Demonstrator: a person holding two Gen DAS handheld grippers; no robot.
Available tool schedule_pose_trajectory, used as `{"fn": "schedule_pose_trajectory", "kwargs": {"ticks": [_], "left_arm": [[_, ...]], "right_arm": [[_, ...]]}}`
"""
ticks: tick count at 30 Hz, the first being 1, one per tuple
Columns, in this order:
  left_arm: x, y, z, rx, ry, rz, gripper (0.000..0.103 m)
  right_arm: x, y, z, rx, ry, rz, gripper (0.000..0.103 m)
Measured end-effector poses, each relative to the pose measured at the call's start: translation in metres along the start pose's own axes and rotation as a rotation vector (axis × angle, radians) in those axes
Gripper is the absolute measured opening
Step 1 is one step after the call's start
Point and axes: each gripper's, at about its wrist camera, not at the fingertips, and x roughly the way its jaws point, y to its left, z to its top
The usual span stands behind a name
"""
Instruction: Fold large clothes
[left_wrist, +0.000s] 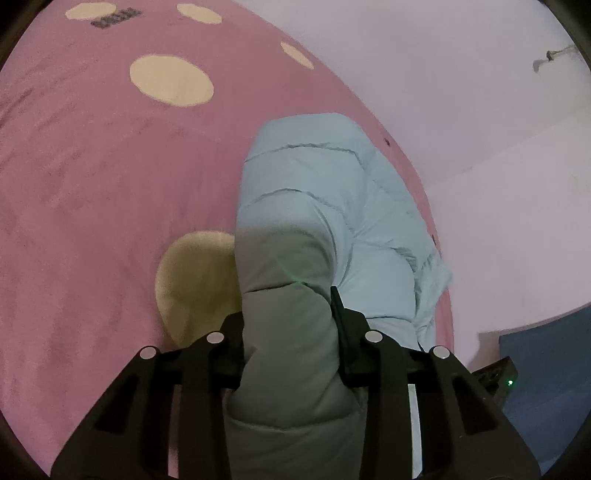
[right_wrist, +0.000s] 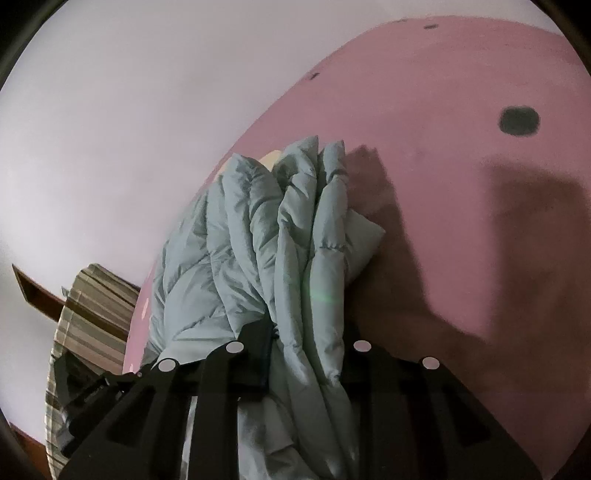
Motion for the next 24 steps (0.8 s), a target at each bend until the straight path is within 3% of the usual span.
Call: {"fn": "schedule_pose_trajectory", "kwargs": {"ticks": [6, 13, 24], "left_arm": [[-0.026, 0.000, 0.018, 0.008, -0.064, 0.004, 0.033], [-0.049, 0.018, 0.065, 0.008, -0.153, 0.048, 0.033], [-0.041, 0.075, 0.111, -0.046, -0.151, 0.117, 0.033]], "right_arm": [[0.016, 0.034, 0.011, -0.048, -0.001, 0.059, 0.022], [0.068, 0.080, 0.023, -0.076, 0.027, 0.124, 0.022], [0.132, 0.089, 0.034, -0.082, 0.102, 0.110, 0.022]]}}
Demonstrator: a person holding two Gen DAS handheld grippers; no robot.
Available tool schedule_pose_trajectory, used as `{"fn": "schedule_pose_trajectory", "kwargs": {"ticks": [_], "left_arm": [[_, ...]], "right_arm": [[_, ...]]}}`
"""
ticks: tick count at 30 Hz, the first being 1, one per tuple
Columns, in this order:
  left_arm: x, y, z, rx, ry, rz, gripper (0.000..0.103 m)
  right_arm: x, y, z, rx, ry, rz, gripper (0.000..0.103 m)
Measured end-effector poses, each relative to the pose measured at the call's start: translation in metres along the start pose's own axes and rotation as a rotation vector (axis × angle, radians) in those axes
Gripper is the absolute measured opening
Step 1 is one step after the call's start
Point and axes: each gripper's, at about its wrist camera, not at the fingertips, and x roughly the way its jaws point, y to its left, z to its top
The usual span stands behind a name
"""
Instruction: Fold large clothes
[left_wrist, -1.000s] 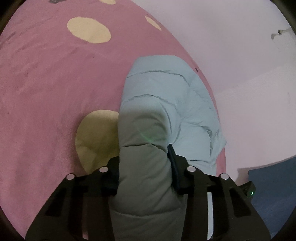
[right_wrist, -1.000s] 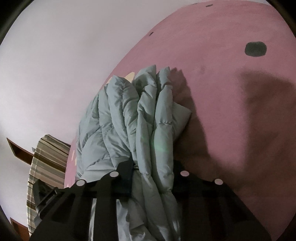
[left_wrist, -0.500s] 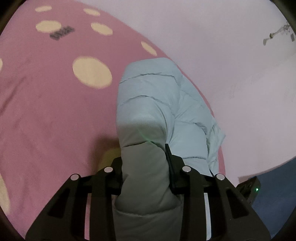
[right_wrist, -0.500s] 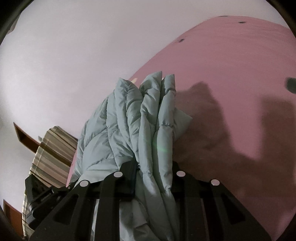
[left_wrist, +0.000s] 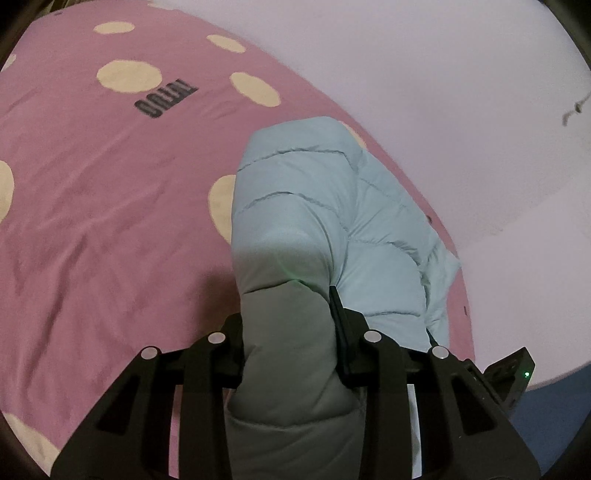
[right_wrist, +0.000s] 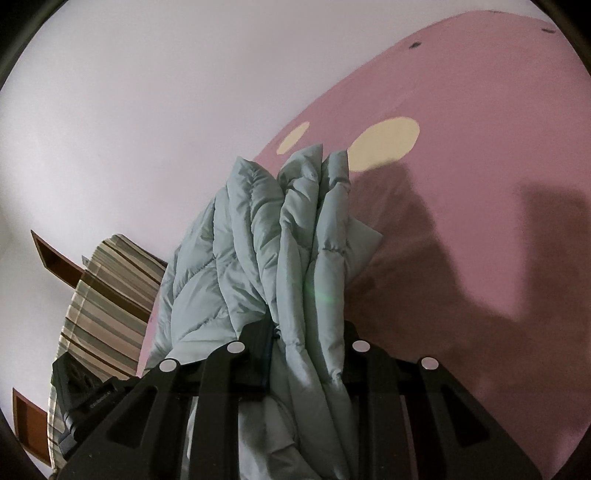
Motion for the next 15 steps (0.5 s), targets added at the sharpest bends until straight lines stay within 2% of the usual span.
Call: {"fn": "schedule_pose_trajectory", "kwargs": {"ticks": [4, 15], "left_arm": [[0.013, 0.014, 0.002, -0.007, 0.011, 0.011, 0.033], [0.019, 0.019, -0.007, 0.030, -0.005, 0.031, 0.034]], "right_arm": [[0.015, 0.005, -0.003, 0.003, 0.009, -0.017, 0.022], [0.031, 0.001, -0.005, 0.015, 0.028, -0.042, 0.022]]}}
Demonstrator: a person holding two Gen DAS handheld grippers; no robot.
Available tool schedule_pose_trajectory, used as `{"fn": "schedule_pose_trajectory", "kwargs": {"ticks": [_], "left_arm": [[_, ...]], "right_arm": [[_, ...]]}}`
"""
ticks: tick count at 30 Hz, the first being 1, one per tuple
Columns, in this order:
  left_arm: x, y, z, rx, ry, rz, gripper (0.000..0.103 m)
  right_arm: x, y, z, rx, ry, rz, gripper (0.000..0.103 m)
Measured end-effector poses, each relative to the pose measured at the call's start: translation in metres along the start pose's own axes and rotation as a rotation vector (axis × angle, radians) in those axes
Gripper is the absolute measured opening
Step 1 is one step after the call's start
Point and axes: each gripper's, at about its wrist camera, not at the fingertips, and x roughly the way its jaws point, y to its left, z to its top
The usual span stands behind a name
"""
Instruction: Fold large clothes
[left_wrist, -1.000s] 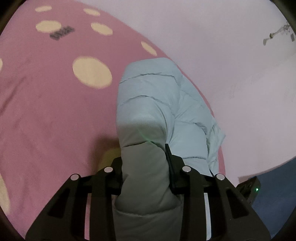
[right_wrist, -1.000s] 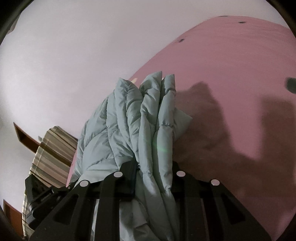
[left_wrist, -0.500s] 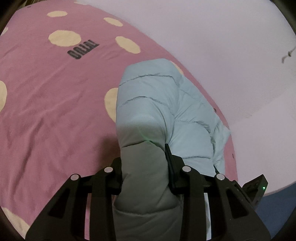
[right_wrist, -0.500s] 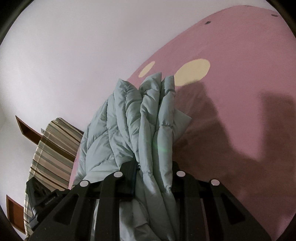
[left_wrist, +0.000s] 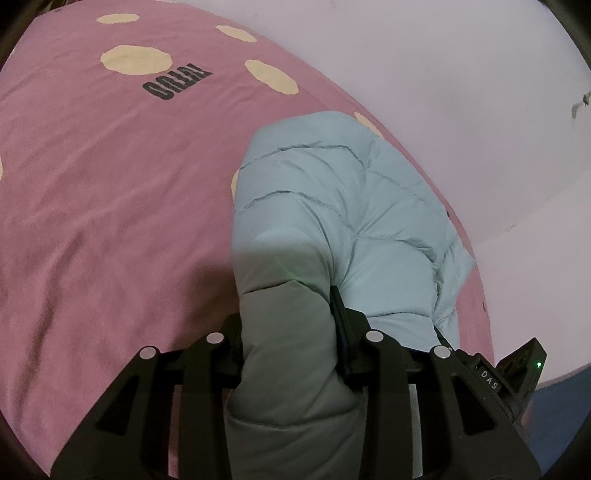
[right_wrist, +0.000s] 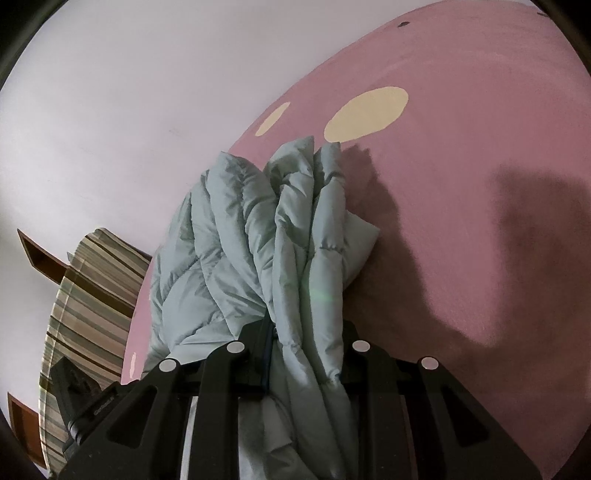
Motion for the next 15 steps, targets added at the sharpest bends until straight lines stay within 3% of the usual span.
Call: {"fn": "schedule_pose_trajectory", "kwargs": {"ticks": [15], "left_arm": [[0.002, -0.001, 0.001, 0.015, 0.000, 0.015, 0.035]], "right_arm": [[0.011, 0.001, 0.007, 0.030, 0.013, 0.005, 0.024]]}}
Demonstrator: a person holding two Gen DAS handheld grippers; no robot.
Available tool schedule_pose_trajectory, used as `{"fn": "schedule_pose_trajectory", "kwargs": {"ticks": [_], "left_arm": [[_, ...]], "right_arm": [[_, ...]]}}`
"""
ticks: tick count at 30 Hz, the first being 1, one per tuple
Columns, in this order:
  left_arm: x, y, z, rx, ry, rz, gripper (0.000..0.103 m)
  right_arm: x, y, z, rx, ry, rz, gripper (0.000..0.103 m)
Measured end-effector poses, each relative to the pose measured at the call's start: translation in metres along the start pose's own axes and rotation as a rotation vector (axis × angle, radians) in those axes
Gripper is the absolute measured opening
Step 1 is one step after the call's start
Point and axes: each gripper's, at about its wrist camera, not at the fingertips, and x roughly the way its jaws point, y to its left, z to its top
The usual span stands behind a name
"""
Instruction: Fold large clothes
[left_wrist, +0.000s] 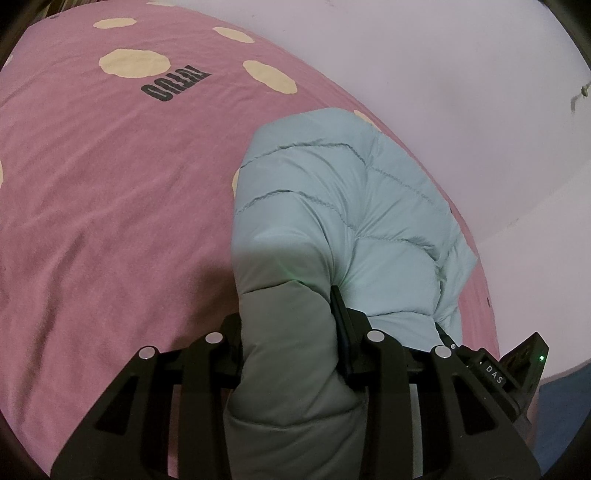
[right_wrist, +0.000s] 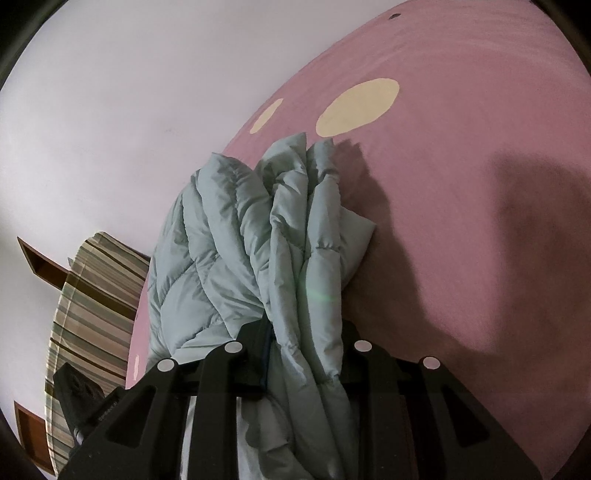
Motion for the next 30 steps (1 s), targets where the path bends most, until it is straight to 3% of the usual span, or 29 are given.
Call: {"fn": "schedule_pose_trajectory", "kwargs": {"ticks": [13, 24, 30], "left_arm": [[-0.008, -0.002, -0.002, 0.021, -0.003, 0.015, 0.043], [-0.027, -0.012, -0.009, 0.091, -0.035, 0.076, 0.047], [-0.035, -0.016, -0.012, 0.128, -0.059, 0.125, 0.058]], "right_arm": [[-0.007, -0.009, 0.004, 0.012, -0.008, 0.002, 0.035], [-0.032, -0.018, 0.008, 0.037, -0.059, -0.012, 0.040], [-0.044, -0.020, 0.008, 0.040, -0.070, -0.026, 0.040]]}}
